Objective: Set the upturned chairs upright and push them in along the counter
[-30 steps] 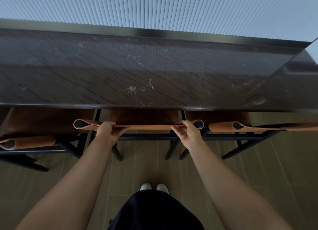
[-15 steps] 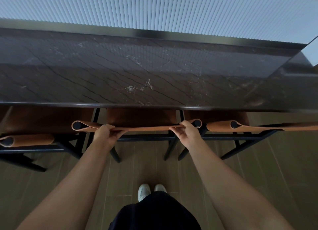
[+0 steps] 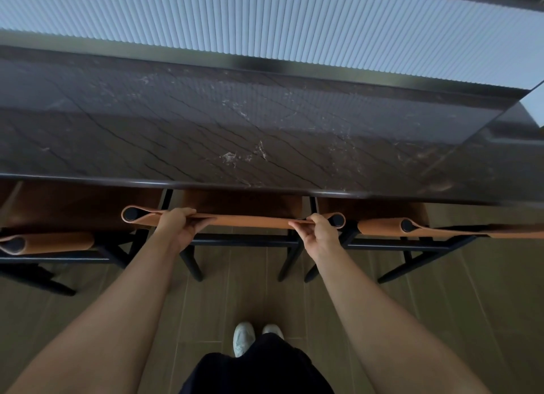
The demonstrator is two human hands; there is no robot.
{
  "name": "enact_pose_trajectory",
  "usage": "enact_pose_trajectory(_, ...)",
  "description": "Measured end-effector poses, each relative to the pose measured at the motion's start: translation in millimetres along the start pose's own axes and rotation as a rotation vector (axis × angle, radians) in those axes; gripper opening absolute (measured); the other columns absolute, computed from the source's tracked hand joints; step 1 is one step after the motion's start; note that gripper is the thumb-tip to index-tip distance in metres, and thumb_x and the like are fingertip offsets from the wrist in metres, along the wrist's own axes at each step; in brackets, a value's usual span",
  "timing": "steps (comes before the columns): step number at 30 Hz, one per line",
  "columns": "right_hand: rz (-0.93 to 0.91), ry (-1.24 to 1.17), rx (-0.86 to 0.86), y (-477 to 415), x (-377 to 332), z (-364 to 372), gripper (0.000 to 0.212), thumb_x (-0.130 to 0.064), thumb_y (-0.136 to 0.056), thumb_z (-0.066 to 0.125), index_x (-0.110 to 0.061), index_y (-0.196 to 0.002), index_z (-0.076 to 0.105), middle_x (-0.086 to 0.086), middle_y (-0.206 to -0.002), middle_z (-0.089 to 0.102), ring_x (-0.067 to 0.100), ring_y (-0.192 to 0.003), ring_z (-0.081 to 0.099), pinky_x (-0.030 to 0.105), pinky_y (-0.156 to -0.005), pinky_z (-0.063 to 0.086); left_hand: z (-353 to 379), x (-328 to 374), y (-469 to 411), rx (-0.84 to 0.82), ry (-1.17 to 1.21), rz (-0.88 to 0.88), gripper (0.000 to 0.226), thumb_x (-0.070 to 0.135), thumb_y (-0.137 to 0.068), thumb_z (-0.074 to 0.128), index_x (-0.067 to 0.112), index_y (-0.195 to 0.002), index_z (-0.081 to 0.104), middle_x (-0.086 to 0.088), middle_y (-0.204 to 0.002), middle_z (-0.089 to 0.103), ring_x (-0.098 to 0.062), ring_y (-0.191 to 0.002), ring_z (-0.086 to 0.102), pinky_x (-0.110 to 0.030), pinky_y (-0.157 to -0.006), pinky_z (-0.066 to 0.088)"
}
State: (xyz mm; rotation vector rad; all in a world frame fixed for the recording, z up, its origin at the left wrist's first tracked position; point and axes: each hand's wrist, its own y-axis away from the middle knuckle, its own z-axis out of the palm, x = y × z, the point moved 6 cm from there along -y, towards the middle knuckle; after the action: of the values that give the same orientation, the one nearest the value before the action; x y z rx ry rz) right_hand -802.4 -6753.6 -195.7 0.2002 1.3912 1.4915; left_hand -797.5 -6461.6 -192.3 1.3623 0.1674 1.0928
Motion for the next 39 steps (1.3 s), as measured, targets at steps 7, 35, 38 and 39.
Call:
enact_pose_trajectory(7,0.031,0.031,-0.110,12,2,-3,0.015,-0.013,-0.094,0.063,-0.004,-0.105,0.058,0.024,-0.109,0.061,0.037,-0.112,0.059,0.048,-0.091,0.053,-1,-2,11,-0.047,0.000,0.022,0.028,0.006,-0.097,0.053,0.007,-0.124,0.048,-0.022,-0.122,0.057,-0.039,-0.106,0.061,-0.049,-0.072,0.059)
enact_pose_trajectory(35,-0.234,0.294,-0.451,155,14,-82,0.033,-0.027,-0.100,0.052,-0.017,-0.131,0.057,0.005,-0.116,0.071,0.023,-0.107,0.067,0.036,-0.088,0.053,-55,-87,191,-0.226,-0.003,0.432,0.036,0.016,-0.098,0.048,0.009,-0.132,0.052,-0.012,-0.116,0.068,-0.026,-0.104,0.067,-0.041,-0.096,0.051)
enact_pose_trajectory(38,-0.271,0.339,-0.471,175,22,-88,0.031,-0.027,-0.099,0.053,-0.018,-0.128,0.059,0.004,-0.114,0.072,0.022,-0.107,0.068,0.038,-0.092,0.052,-81,-87,208,-0.164,-0.032,0.503,0.032,0.014,-0.098,0.047,0.011,-0.128,0.057,-0.011,-0.113,0.070,-0.023,-0.103,0.068,-0.040,-0.096,0.051)
enact_pose_trajectory(39,-0.282,0.352,-0.478,180,25,-89,0.030,-0.027,-0.099,0.053,-0.018,-0.126,0.060,0.004,-0.113,0.073,0.022,-0.107,0.068,0.038,-0.093,0.052,-90,-84,214,-0.146,-0.030,0.521,0.030,0.014,-0.098,0.046,0.013,-0.125,0.058,-0.010,-0.112,0.070,-0.023,-0.103,0.068,-0.040,-0.096,0.051)
